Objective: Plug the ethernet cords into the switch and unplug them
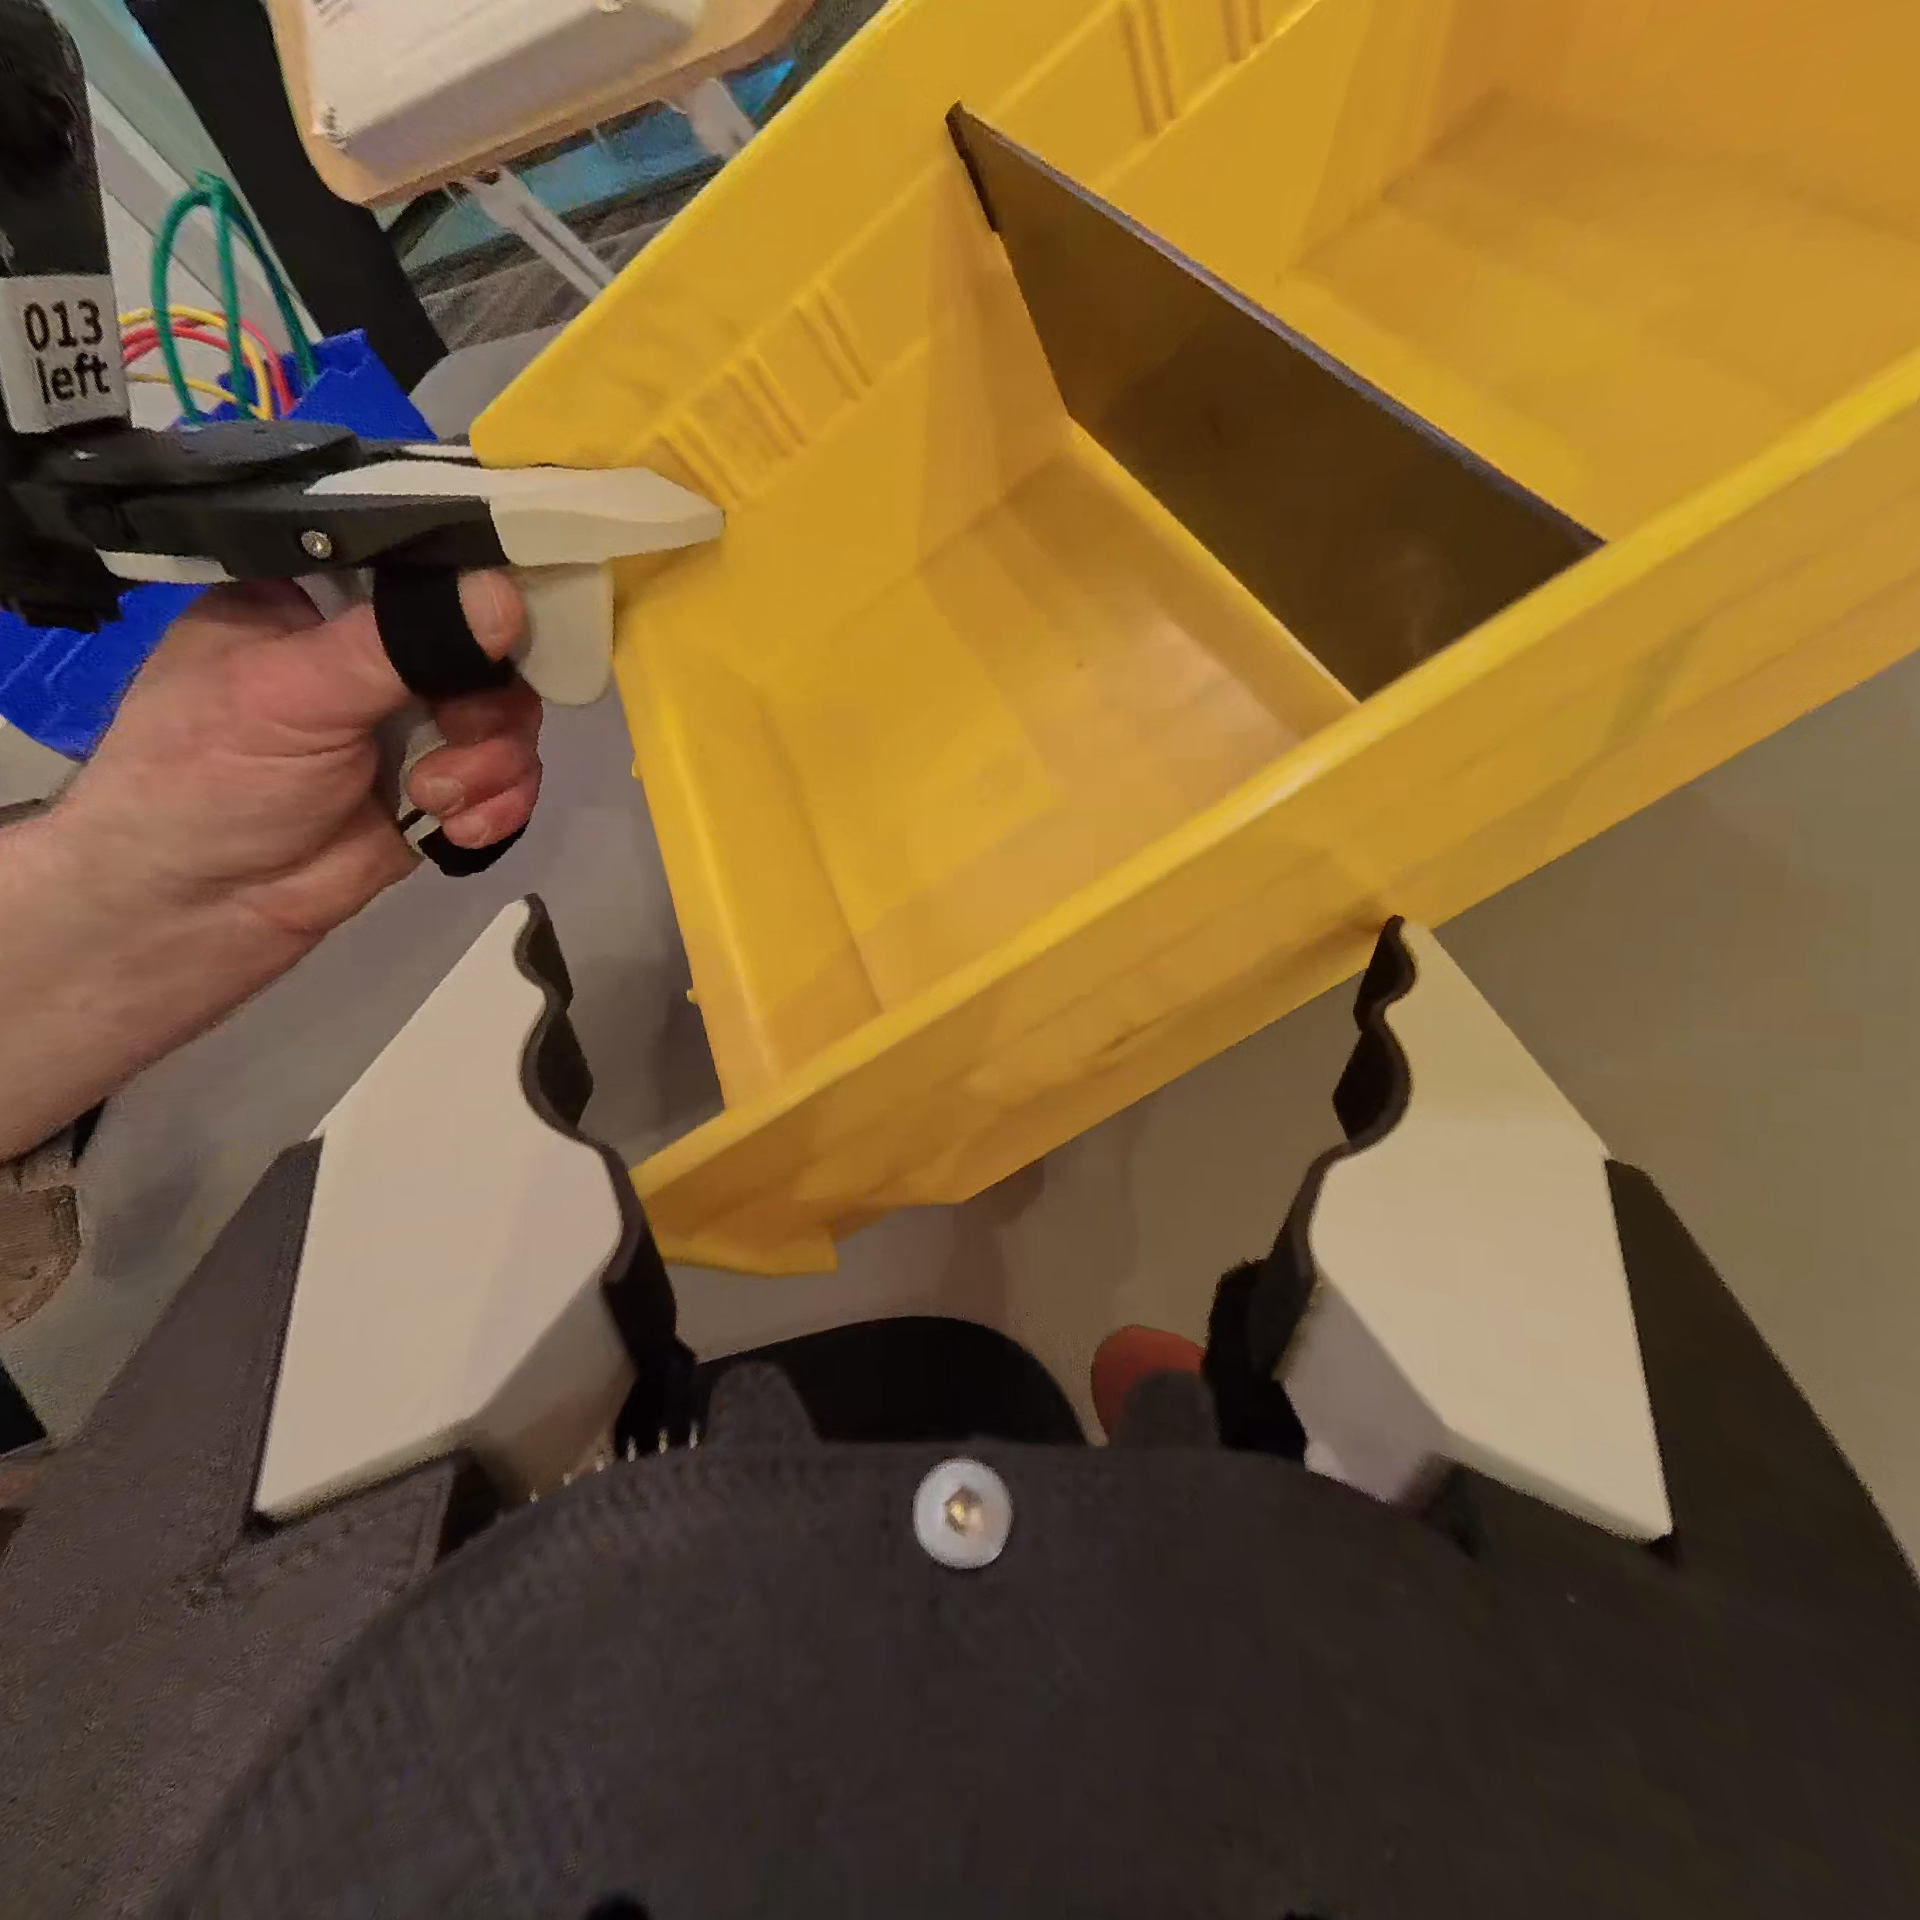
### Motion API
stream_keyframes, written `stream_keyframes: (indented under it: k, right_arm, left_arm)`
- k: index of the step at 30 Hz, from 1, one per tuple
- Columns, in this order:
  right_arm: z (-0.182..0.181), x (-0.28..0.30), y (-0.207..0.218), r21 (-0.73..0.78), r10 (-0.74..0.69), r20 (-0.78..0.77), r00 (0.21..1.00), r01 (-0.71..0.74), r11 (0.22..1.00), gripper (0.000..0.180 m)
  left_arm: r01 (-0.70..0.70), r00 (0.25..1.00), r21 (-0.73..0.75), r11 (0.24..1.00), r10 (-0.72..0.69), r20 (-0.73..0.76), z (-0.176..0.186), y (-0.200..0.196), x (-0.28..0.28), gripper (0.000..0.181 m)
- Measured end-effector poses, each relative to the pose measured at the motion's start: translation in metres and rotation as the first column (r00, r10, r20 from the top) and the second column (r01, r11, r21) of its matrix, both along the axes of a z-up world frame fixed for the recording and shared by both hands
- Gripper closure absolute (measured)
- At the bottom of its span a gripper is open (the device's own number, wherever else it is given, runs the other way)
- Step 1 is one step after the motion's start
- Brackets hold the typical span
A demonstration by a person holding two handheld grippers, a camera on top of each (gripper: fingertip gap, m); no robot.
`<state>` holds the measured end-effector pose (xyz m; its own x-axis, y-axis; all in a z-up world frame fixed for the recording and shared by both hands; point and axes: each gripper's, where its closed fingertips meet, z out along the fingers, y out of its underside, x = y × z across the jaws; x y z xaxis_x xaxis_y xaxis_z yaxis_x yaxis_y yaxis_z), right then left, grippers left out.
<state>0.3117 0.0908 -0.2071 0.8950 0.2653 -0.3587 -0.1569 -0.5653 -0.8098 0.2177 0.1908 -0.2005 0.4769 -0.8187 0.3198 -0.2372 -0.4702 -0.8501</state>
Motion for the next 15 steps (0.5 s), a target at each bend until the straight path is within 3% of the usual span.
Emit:
stream_keyframes:
  k: [7,15]
  right_arm:
    - [-0.02,0.031,0.007,-0.108,0.01,0.013,1.0,-0.009,0.994,0.035]
    - [-0.029,0.073,0.013,-0.157,0.0,-0.016,1.0,-0.002,0.988,0.058]
  left_arm:
    - [0.032,0.999,-0.057,0.998,-0.034,-0.03,-0.026,0.003,0.029,0.167]
    - [0.104,0.993,-0.079,0.991,-0.108,-0.05,-0.037,-0.012,0.053,0.156]
